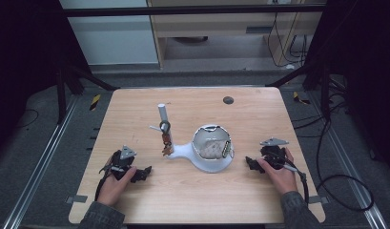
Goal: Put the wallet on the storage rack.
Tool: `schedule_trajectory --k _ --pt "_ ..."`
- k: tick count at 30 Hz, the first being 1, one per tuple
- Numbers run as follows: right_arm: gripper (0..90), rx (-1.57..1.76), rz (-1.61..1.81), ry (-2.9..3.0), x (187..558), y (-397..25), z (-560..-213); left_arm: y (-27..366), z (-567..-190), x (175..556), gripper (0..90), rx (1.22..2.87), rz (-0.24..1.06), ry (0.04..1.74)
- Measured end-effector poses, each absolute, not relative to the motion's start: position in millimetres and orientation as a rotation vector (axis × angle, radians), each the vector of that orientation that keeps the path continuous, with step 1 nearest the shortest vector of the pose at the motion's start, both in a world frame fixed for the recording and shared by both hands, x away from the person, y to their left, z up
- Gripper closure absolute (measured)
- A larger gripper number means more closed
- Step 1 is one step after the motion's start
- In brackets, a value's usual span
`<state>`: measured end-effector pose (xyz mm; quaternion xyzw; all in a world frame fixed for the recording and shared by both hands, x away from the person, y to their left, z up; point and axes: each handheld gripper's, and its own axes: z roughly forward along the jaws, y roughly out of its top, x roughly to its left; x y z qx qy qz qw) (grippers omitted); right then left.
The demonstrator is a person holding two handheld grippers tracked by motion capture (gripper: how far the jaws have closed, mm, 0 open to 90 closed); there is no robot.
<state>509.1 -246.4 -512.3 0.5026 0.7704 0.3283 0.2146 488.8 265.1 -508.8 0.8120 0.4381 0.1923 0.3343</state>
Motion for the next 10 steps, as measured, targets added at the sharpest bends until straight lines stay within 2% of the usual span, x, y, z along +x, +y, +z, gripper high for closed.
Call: schedule_trajectory --k 10 --pt "0.2 1.444 0.887 2.085 505.1 -243.3 -512.5 264.4 -508.7 489.7 0.0 2.124 0.5 1.136"
